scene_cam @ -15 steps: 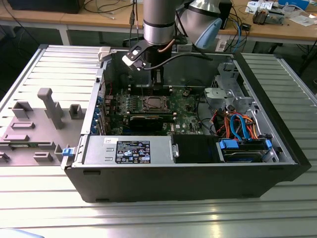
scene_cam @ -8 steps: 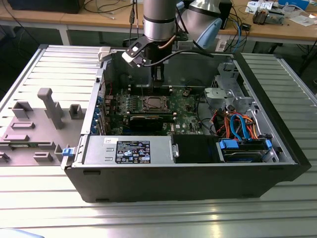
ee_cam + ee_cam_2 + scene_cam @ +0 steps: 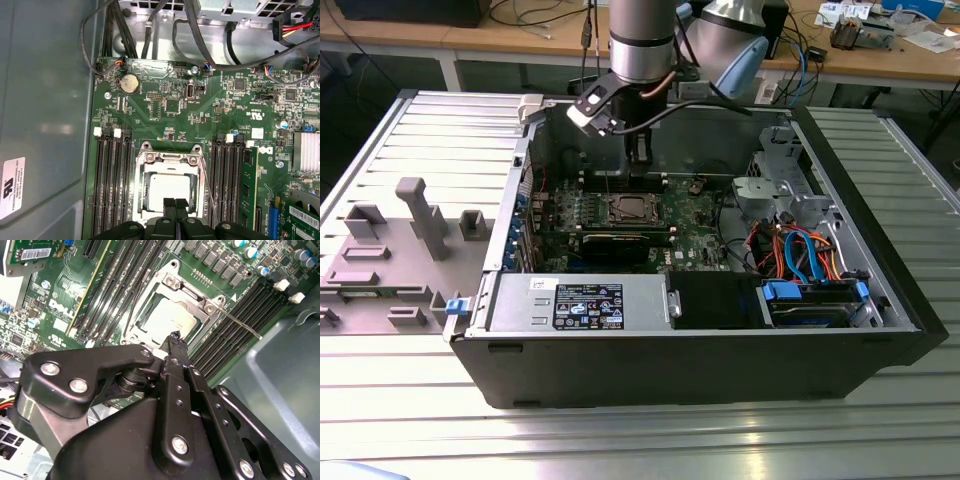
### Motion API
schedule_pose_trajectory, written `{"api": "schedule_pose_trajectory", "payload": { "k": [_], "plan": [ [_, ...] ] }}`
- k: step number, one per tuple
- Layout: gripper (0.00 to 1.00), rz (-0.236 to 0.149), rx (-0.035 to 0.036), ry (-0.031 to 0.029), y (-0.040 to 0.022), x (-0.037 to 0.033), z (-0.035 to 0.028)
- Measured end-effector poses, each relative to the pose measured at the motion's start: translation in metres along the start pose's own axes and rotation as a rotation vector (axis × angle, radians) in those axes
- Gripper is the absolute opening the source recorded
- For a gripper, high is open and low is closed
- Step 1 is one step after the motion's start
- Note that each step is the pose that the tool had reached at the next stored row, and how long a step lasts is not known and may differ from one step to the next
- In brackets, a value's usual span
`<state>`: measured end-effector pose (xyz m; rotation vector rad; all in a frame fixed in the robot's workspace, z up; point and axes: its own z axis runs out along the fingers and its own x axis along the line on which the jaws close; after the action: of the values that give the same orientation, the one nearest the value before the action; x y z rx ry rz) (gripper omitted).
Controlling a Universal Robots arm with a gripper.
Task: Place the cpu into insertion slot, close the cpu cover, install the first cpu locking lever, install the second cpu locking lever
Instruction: 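Install the first cpu locking lever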
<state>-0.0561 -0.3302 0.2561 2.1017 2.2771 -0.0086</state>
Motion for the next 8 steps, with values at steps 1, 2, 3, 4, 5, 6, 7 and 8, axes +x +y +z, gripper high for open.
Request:
{"api": "schedule_pose_trajectory", "payload": {
  "k": [1,2,3,4,5,6,7,8],
  "plan": [
    [0.11,-0.005,-0.0002,0.0002,0.0,0.0,0.0],
    [0.11,-0.012,-0.0004,0.0003,0.0,0.0,0.0],
    [0.11,-0.016,-0.0007,0.0005,0.0,0.0,0.0],
    [0.11,-0.022,-0.0008,0.0006,0.0,0.0,0.0],
    [0.11,-0.026,-0.0009,0.0007,0.0,0.0,0.0],
    [0.11,-0.026,-0.001,0.0008,0.0,0.0,0.0],
    [0.11,-0.026,-0.001,0.0007,0.0,0.0,0.0],
    [0.11,-0.026,-0.001,0.0007,0.0,0.0,0.0]
  ]
}}
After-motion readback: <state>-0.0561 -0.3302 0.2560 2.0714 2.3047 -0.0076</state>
